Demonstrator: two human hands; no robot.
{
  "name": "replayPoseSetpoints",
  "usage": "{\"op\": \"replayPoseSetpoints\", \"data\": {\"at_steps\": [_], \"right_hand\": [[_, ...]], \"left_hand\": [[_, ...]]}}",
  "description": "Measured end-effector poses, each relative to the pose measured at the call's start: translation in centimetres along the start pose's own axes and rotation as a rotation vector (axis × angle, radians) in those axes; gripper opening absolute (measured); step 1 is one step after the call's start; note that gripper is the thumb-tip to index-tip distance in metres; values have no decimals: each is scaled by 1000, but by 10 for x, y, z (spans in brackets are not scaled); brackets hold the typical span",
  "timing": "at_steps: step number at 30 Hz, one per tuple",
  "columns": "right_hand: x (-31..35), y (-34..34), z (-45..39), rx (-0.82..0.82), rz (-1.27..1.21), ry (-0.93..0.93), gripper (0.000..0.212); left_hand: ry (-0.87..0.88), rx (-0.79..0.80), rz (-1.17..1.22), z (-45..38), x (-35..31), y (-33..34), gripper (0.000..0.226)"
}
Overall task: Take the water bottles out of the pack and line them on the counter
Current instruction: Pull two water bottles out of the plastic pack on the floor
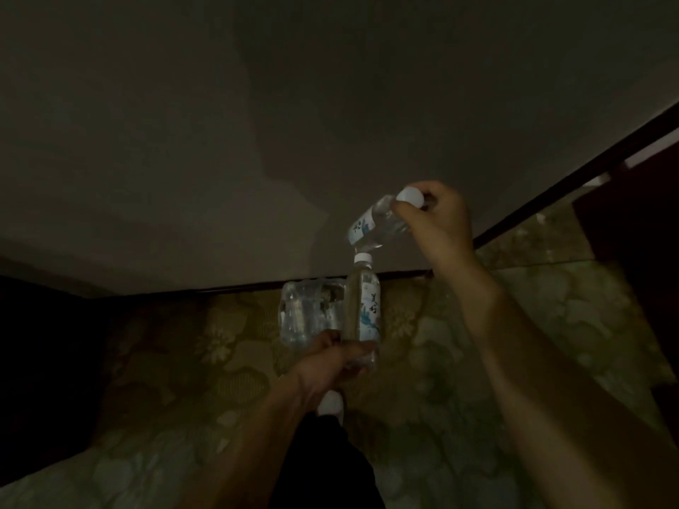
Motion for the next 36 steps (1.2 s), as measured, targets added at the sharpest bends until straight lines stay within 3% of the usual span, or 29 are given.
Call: {"op": "replayPoseSetpoints", "data": {"at_steps": [5, 12, 19, 25, 32, 36], "right_hand": [[65, -18, 11, -28, -59, -136, 23], [134, -26, 27, 22, -78, -289, 47], [192, -12, 61, 215, -139, -343, 31], [291, -7, 115, 407, -69, -544, 26], [378, 27, 219, 518, -88, -591, 26], [418, 51, 274, 533, -102, -628, 22]], "left_hand": [[113, -71, 96, 32, -23, -7, 54], [296, -193, 153, 68, -46, -34, 53], [508, -196, 153, 126, -116, -74, 58], [764, -282, 26, 187, -168, -120, 57], [909, -231, 36, 280, -175, -202, 50], [997, -309, 0, 342, -174, -262, 50]]}}
Point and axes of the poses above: each hand's wrist, its own z-axis away from the middle knuckle, its own y-axis out of the palm, x = y × z, the point moved 8 cm from there along -z, towards the middle knuckle, and after that the axes turned 11 degrees about -x, right-handed, at the moved point
